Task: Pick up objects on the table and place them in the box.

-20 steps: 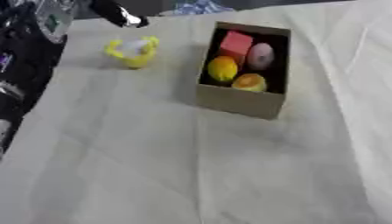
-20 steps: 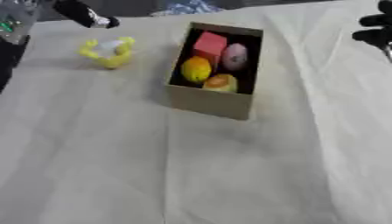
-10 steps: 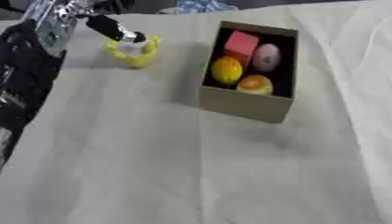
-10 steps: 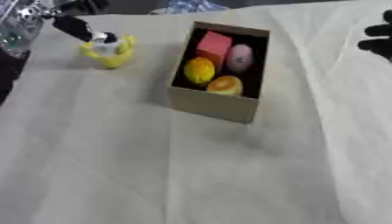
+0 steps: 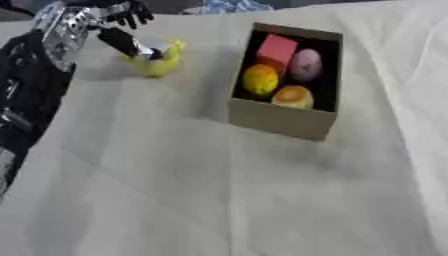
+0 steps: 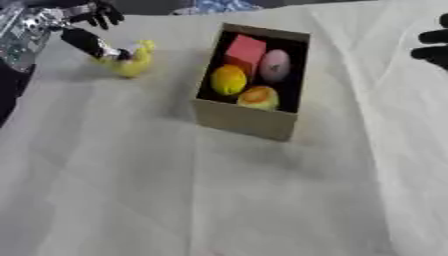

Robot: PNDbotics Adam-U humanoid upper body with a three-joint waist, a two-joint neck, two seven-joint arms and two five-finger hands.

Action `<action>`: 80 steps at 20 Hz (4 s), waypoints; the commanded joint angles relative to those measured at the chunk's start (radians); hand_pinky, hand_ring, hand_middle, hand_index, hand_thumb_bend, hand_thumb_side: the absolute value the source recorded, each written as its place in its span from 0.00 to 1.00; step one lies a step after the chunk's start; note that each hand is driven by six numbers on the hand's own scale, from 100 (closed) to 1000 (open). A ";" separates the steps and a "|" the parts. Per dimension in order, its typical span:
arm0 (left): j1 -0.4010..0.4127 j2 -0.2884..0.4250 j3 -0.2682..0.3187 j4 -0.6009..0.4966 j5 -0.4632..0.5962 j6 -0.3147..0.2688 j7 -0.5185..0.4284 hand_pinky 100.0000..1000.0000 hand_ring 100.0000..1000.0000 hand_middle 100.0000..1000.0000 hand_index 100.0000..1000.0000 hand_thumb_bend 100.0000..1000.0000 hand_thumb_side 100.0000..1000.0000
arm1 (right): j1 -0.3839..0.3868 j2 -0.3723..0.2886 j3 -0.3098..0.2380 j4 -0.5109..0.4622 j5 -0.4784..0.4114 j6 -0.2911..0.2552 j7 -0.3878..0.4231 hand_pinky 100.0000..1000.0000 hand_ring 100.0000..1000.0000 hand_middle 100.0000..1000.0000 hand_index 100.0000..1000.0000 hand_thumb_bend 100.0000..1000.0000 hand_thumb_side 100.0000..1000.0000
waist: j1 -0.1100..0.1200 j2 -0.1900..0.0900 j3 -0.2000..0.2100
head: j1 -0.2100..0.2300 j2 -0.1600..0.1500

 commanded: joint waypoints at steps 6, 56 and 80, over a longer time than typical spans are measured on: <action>-0.012 0.030 0.004 0.017 -0.069 -0.011 -0.027 0.81 0.75 0.75 0.86 0.54 0.32 | -0.010 -0.023 -0.012 -0.021 0.003 0.000 -0.008 0.89 0.73 0.72 0.88 0.00 0.69 | -0.003 -0.015 -0.006 | 0.009 -0.020; -0.018 -0.232 -0.323 -0.376 0.177 -0.088 -0.100 0.72 0.59 0.56 0.67 0.19 0.26 | -0.026 -0.015 -0.003 -0.021 -0.013 0.002 -0.002 0.89 0.72 0.71 0.87 0.00 0.67 | 0.008 -0.057 -0.027 | 0.015 0.013; 0.094 -0.144 -0.132 -0.741 0.292 0.072 0.237 0.78 0.66 0.67 0.81 0.36 0.57 | -0.039 -0.024 -0.012 -0.021 -0.018 -0.019 -0.011 0.89 0.72 0.71 0.87 0.00 0.64 | -0.012 -0.084 0.004 | 0.004 0.022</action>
